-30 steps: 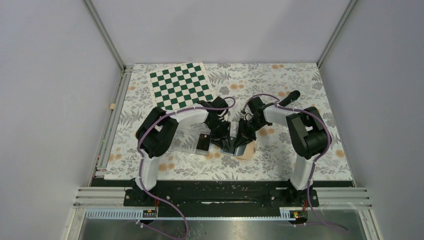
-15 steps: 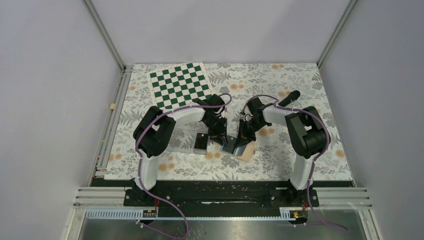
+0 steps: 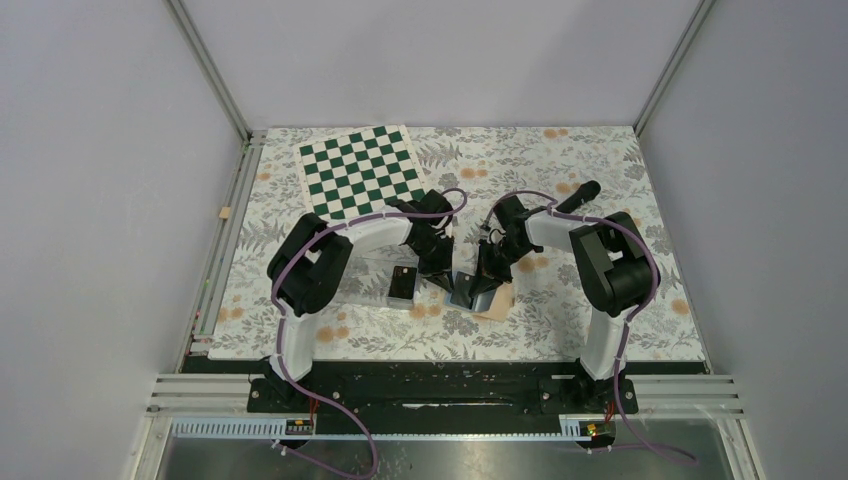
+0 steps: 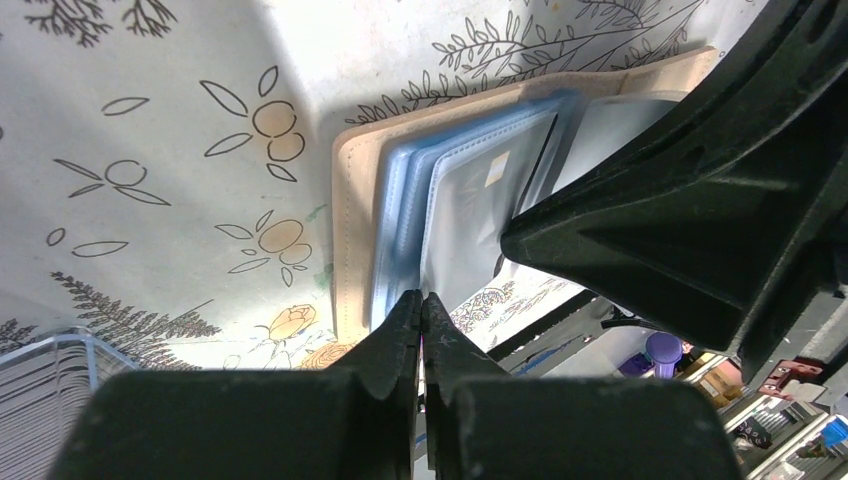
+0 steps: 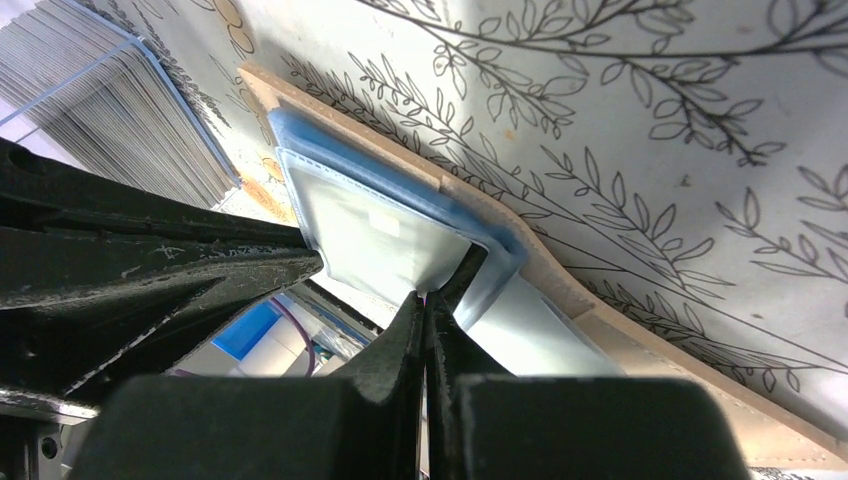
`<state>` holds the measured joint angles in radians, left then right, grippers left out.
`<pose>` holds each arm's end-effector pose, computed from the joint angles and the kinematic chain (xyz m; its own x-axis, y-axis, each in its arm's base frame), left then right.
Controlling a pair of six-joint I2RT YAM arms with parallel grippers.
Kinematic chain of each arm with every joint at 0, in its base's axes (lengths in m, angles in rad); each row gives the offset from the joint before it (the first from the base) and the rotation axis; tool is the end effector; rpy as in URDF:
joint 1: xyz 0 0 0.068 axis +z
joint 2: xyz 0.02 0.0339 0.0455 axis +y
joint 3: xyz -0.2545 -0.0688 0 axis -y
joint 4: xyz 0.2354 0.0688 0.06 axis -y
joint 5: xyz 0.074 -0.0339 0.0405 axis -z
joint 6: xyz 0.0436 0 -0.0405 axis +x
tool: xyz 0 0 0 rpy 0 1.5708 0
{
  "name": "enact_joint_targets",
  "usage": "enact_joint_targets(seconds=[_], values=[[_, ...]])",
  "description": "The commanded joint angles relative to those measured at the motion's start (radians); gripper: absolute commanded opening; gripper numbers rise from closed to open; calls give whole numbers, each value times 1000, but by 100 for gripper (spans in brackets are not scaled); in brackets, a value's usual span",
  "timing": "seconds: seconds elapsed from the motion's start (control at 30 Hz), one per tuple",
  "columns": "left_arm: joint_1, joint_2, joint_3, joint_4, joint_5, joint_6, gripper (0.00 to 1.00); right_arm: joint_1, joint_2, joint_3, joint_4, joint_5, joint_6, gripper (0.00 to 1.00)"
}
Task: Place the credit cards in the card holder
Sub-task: Insert the credit card into the card holder.
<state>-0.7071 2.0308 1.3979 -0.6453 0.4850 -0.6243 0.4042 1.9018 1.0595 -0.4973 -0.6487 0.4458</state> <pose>0.2839 -0.2693 0.1429 -0.9863 0.1626 0.0269 0.1238 0.8384 -0.5308 0.2922 0.1537 0.1126 -0.9975 -0.0530 0.0468 -0.0117 0.7770 0.6294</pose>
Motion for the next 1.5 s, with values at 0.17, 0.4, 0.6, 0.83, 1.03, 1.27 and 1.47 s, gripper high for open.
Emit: enact_joint_targets(seconds=[0.17,0.4,0.6,0.83,1.03,1.27,1.47], values=[[-8,-74,28,87,68,-37,7,10,-68,-4,41,-70,29,0],[-8,-53,28,123,123,-59,15,-6,-165,-6,30,-38,38,7],[-22,-51,34,139,133,-64,21,-68,-264,-20,-24,40,5,8],[-29,3,73,154,169,-76,21,-108,-286,-27,-52,49,-12,8],[-29,25,98,121,138,-66,23,-110,-260,-49,-68,89,-41,8],[-15,31,109,34,34,-26,35,-107,-168,-59,-77,78,-58,4],[-9,59,110,32,46,-26,36,-105,-130,-59,-125,151,-74,0]])
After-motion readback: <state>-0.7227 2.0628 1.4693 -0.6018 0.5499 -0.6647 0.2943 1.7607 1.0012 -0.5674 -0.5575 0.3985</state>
